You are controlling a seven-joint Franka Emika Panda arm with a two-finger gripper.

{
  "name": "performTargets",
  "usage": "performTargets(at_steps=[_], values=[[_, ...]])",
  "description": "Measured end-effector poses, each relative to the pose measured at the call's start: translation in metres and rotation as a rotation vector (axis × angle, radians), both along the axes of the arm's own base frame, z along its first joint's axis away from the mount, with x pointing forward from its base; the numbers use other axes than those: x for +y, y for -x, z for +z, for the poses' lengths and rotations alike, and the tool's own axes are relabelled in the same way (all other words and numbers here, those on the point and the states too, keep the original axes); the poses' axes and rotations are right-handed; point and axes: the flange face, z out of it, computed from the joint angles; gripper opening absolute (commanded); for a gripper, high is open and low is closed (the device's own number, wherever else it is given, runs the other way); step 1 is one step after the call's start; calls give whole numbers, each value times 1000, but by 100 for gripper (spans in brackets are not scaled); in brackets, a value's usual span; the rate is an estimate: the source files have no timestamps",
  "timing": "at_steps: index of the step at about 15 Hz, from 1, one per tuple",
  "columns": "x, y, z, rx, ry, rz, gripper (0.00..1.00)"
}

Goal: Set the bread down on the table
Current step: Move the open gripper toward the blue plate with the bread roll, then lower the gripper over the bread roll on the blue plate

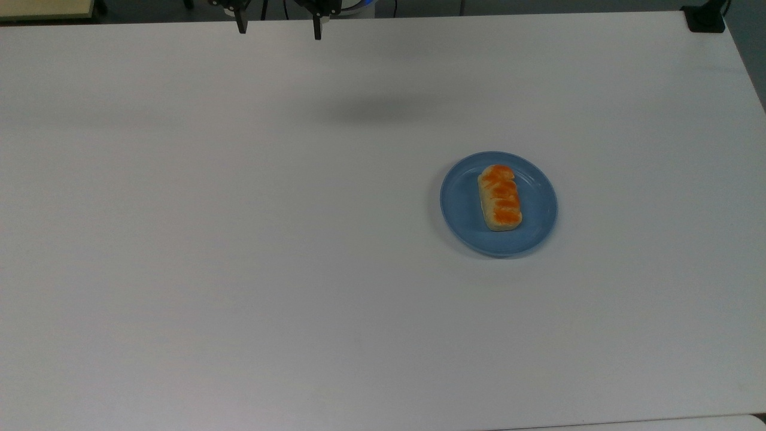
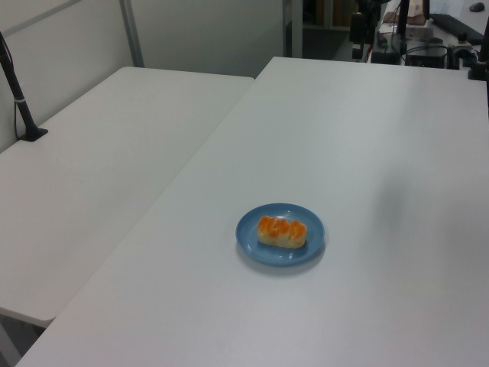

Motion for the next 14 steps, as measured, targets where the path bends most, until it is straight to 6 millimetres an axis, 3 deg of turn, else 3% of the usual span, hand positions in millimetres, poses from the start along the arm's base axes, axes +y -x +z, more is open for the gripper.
performTargets(at_steps=[8,10,14], values=[[16,-1,-3,5,-31,23,100],[35,-4,-9,15,-62,49,100],[96,-19,-29,-5,-83,56,100]])
